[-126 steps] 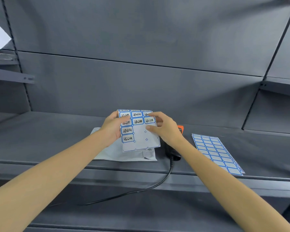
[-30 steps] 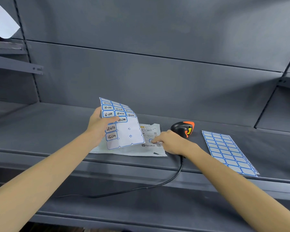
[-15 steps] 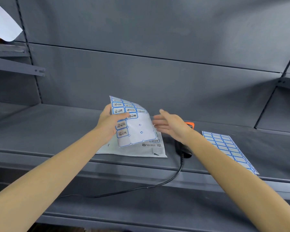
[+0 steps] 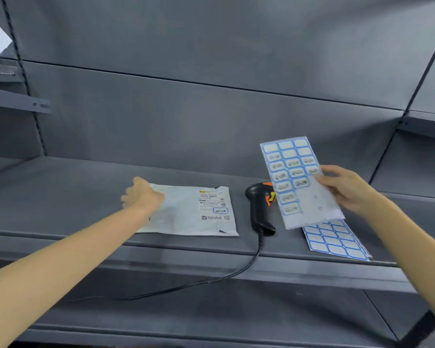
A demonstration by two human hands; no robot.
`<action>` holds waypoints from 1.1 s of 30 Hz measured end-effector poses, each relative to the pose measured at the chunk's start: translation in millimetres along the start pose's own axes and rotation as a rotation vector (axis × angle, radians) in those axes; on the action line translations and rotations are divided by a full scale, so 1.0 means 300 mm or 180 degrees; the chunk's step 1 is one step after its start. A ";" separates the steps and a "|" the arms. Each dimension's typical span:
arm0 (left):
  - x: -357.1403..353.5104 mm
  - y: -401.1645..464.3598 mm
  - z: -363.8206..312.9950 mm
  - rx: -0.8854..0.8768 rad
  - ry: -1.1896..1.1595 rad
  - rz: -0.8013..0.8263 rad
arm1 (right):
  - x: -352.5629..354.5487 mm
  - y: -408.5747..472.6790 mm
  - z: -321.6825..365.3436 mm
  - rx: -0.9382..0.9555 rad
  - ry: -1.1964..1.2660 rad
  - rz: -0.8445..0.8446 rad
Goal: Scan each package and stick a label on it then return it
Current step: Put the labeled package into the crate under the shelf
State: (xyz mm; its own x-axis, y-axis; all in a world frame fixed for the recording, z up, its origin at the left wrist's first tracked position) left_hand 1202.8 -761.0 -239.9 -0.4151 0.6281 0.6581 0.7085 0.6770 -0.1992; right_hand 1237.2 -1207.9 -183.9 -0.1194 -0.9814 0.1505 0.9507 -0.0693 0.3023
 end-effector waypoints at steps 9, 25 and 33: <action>0.034 0.024 0.061 0.0375 0.1267 -0.0092 | 0.297 -0.090 -0.262 -0.0729 -0.2582 -0.0538; 0.049 0.043 0.054 -0.0150 -0.0592 0.0982 | -0.089 -0.010 -0.080 0.0452 -0.3037 -0.0219; 0.070 0.007 0.034 -0.0484 -0.1131 0.1494 | -0.336 -0.008 0.029 0.1311 -0.3562 0.0392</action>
State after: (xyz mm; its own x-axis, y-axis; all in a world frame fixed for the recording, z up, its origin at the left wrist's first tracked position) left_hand 1189.9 -742.4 -234.0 -0.1850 0.9537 0.2372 0.9249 0.2505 -0.2861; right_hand 1244.5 -1107.1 -191.6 -0.4108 -0.2632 0.8729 0.8345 0.2770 0.4763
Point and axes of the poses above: each hand's wrist, its own y-axis towards the middle knuckle, its own x-axis out of the back of the hand, z = x × y, the point moved 6 cm from there along y, towards the middle knuckle, and after that the axes turned 13 degrees about x, right-handed, at the moved point
